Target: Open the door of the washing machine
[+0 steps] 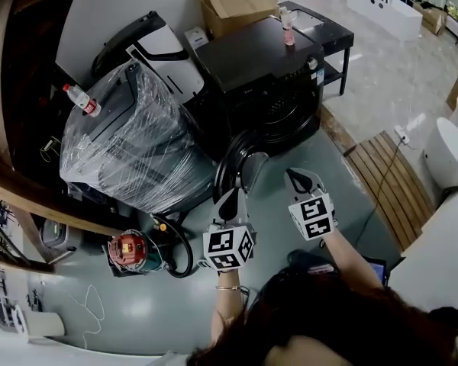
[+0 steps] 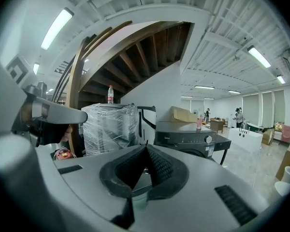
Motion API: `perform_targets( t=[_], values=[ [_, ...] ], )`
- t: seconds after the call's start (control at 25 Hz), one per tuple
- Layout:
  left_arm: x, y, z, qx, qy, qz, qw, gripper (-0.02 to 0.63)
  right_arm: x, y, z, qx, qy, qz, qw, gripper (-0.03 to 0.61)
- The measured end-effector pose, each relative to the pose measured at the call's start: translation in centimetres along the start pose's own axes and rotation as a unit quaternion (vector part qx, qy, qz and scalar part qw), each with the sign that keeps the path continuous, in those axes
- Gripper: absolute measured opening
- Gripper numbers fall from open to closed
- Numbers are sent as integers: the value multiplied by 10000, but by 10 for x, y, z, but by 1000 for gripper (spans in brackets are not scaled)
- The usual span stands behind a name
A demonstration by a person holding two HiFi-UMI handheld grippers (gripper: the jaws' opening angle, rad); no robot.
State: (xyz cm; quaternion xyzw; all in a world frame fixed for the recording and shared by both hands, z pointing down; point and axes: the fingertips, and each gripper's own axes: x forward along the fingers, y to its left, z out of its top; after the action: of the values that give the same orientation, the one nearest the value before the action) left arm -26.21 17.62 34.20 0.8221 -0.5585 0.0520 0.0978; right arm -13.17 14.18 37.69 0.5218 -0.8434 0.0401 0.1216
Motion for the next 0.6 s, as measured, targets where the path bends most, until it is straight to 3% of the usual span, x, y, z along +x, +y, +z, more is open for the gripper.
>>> perform_targets(
  t=[0.6],
  values=[
    [-22,-22,-4,-12,43,-198,9998,12,-43,2,7,-71,-71,-173,9998,-2]
  ],
)
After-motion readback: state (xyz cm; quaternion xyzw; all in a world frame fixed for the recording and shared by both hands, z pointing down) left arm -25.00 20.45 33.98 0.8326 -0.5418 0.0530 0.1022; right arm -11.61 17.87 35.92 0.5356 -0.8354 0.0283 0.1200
